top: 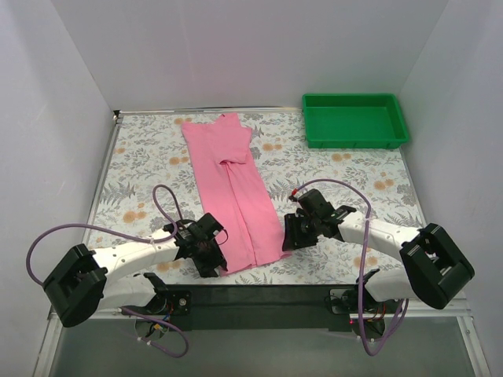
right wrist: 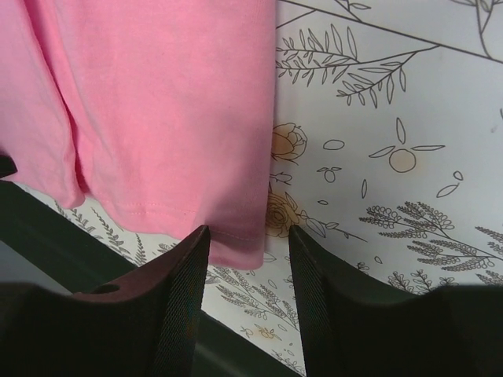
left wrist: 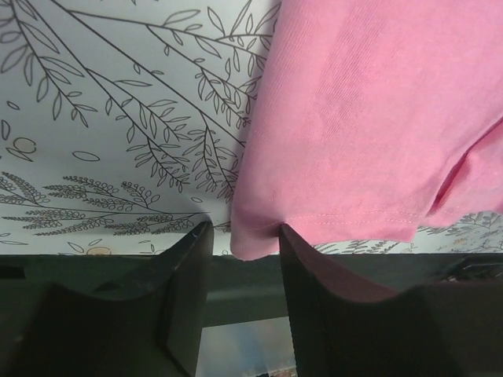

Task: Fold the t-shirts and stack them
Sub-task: Fold the tshirt

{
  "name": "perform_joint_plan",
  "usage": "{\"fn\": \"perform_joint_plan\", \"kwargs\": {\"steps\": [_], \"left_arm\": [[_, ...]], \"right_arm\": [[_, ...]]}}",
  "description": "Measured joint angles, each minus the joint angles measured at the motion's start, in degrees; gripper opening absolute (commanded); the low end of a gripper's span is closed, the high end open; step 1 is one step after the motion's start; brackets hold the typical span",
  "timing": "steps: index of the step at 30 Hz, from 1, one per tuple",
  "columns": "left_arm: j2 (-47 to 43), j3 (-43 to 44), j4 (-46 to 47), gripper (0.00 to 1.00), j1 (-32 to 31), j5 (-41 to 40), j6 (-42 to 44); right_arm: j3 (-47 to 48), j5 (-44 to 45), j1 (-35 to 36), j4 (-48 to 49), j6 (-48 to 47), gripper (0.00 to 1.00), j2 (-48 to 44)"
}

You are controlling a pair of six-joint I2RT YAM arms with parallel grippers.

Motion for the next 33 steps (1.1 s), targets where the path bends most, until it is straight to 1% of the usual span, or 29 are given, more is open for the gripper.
{"fn": "perform_joint_plan", "kwargs": {"steps": [1, 3, 4, 7, 8, 9, 12, 14, 15, 17, 18, 20, 21, 27, 29, 33], "left_arm": [[0.2, 0.0, 0.1, 0.29, -0.2, 0.1, -0.1], [0.8, 0.0, 0.3, 0.25, -0.7, 0.3, -0.5], [1.0, 0.0, 0.4, 0.21, -0.9, 0.3, -0.7], [1.5, 0.1, 0.5, 0.18, -1.3, 0.5, -0.8], [1.7, 0.1, 0.6, 0.13, -1.3, 0.6, -0.9], [1.8, 0.1, 0.7, 0.11, -1.4, 0.7, -0.9], [2.4, 0.3, 0.8, 0.03, -1.5, 0.9, -0.8], [2.6, 0.3, 0.9, 0.01, -1.5, 1.1, -0.7], [2.6, 0.3, 0.9, 0.00, -1.5, 1.2, -0.7], [2.6, 0.3, 1.0, 0.00, -1.5, 1.2, -0.5], [2.6, 0.3, 1.1, 0.00, -1.5, 1.3, -0.3], [2.6, 0.3, 1.3, 0.00, -1.5, 1.5, -0.1], [2.6, 0.3, 1.4, 0.00, -1.5, 1.6, 0.2], [2.6, 0.7, 1.0, 0.00, -1.5, 2.0, 1.6], [2.8, 1.3, -0.5, 0.00, -1.5, 2.2, 2.4], [3.1, 5.5, -7.1, 0.00, -1.2, 1.9, 4.3]], "right_arm": [[-0.1, -0.2, 0.0, 0.2, 0.1, 0.45, 0.1], [-0.3, -0.9, -0.1, 0.8, 0.3, 0.45, 0.2], [-0.3, -1.0, -0.1, 0.9, 0.3, 0.45, 0.3], [-0.2, -1.5, 0.0, 1.3, 0.6, 0.44, 0.9], [-0.2, -1.6, 0.1, 1.3, 0.6, 0.44, 1.1], [0.0, -1.6, 0.2, 1.2, 0.7, 0.44, 1.3], [0.7, -1.5, 1.1, 1.0, 0.8, 0.41, 2.2], [0.9, -1.3, 1.5, 0.7, 0.9, 0.38, 2.7], [1.0, -1.1, 1.6, 0.6, 0.9, 0.35, 2.8], [0.9, -0.6, 1.7, 0.3, 0.9, 0.30, 3.3], [0.9, -0.3, 1.7, 0.2, 0.9, 0.22, 3.5], [0.9, -0.2, 1.7, -0.1, 0.8, 0.11, 3.9], [0.9, -0.3, 1.7, -0.3, 0.7, 0.02, 4.1], [2.4, -0.3, 1.8, -3.0, -0.2, 0.01, 4.5], [3.1, 0.0, 1.9, -5.7, -0.7, 0.01, 4.5], [6.1, 1.4, 2.2, -15.7, -2.9, 0.01, 4.8]]}}
